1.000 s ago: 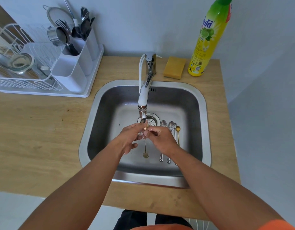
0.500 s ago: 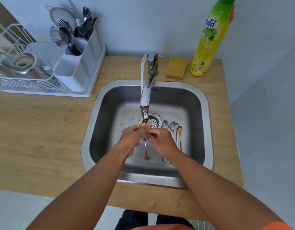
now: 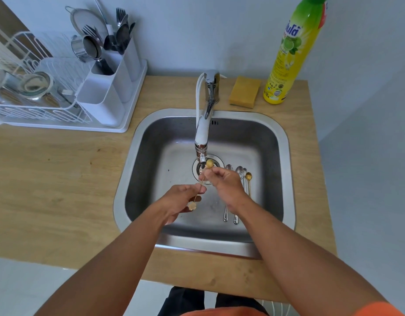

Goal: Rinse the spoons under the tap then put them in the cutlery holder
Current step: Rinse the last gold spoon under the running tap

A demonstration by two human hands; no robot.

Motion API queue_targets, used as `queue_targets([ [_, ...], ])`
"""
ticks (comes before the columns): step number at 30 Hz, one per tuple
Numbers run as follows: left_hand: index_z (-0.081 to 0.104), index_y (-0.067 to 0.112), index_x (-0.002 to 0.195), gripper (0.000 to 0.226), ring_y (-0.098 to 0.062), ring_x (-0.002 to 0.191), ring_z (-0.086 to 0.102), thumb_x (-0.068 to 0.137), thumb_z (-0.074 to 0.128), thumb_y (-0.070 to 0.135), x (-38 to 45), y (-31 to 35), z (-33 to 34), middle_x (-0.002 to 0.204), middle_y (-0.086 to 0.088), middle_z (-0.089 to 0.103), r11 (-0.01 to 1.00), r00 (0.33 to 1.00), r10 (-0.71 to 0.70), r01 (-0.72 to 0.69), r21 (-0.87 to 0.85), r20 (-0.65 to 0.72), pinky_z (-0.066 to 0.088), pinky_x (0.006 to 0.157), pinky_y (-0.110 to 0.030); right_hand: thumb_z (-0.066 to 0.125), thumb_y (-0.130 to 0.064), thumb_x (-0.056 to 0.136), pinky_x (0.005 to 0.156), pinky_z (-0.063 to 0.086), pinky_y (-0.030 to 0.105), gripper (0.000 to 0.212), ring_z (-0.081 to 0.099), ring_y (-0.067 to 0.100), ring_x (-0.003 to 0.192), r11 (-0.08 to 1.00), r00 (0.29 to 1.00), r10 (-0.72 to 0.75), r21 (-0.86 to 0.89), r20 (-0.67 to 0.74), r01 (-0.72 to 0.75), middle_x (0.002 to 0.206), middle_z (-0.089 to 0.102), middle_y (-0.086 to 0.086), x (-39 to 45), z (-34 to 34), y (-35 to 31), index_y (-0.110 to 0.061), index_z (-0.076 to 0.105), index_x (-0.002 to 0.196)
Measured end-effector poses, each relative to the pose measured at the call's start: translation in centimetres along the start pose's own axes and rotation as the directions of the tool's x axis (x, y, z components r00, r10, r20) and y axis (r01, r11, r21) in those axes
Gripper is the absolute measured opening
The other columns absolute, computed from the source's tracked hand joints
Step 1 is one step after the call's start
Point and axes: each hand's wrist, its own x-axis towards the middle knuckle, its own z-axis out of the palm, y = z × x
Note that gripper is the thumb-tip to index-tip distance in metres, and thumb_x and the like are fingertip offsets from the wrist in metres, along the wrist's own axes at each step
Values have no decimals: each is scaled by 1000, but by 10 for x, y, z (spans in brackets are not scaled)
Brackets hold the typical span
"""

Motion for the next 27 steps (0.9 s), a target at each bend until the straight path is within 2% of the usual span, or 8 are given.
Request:
queue_targets([
  [5, 81, 18, 108, 29, -25, 120, 60, 90, 78, 41, -8, -3, -9, 125, -5, 69, 997, 999, -15, 12, 76, 37, 52, 92, -37, 69, -27, 98, 85, 46, 24, 22, 73, 0, 94, 999, 999, -9, 39, -34, 10, 98, 81, -11, -3, -2, -3, -25, 82, 81],
  [9, 81, 15, 110, 29, -23, 117, 64, 95, 74, 39, -7, 6, -1, 123, -2, 73, 1000, 999, -19, 19, -9, 40, 55, 83, -36, 70, -21, 98, 92, 52, 29, 20, 74, 5, 92, 997, 1000, 7, 78, 8, -8, 95, 82, -5, -9, 9, 3, -24, 83, 83],
  [11, 81, 17, 112, 31, -21, 116, 65, 94, 74, 41, -5, 9, 2, 123, 3, 74, 998, 999, -24, 26, -58, 41, 54, 88, -40, 71, -20, 98, 97, 53, 31, 21, 75, 6, 90, 994, 1000, 12, 113, 6, -13, 94, 82, -2, -10, 10, 1, -25, 83, 82],
  [14, 81, 24, 113, 33, -19, 116, 66, 88, 80, 45, -5, 6, -2, 122, 8, 76, 996, 998, -57, 58, -70, 20, 51, 100, -45, 72, -22, 98, 90, 50, 24, 17, 74, 0, 92, 997, 1000, 10, 74, -1, -9, 95, 82, -7, -7, 5, -7, -22, 83, 86],
  [17, 84, 30, 104, 21, -19, 115, 70, 87, 80, 43, -4, 0, -11, 117, 8, 79, 990, 992, -108, 113, -81, 66, 51, 98, -46, 70, -22, 98, 85, 49, 21, 15, 74, 0, 91, 999, 1000, 3, 51, -23, -2, 94, 82, -8, -4, 2, -10, -18, 82, 90],
  [19, 84, 30, 101, 25, -20, 113, 73, 79, 84, 42, -5, 2, -13, 115, 6, 80, 984, 985, -138, 148, -103, 100, 50, 95, -46, 70, -23, 98, 85, 48, 23, 16, 74, 0, 91, 998, 999, 21, 55, -39, -18, 95, 82, -9, -4, 5, -10, -19, 82, 89],
  [22, 80, 26, 108, 35, -22, 110, 72, 76, 90, 38, -4, 12, -11, 114, 1, 78, 982, 983, -170, 176, -76, 73, 51, 93, -46, 71, -22, 98, 85, 48, 22, 13, 73, -4, 92, 996, 998, 41, 81, -44, -38, 97, 82, -10, -6, 8, -7, -19, 82, 91],
  [27, 80, 25, 107, 32, -20, 104, 73, 80, 89, 39, -1, 21, -3, 106, 3, 80, 992, 992, -127, 127, 16, -17, 53, 95, -44, 74, -17, 95, 91, 52, 25, 17, 74, 4, 97, 998, 998, 30, 52, -62, -26, 96, 82, -8, -7, 4, -6, -24, 82, 81],
])
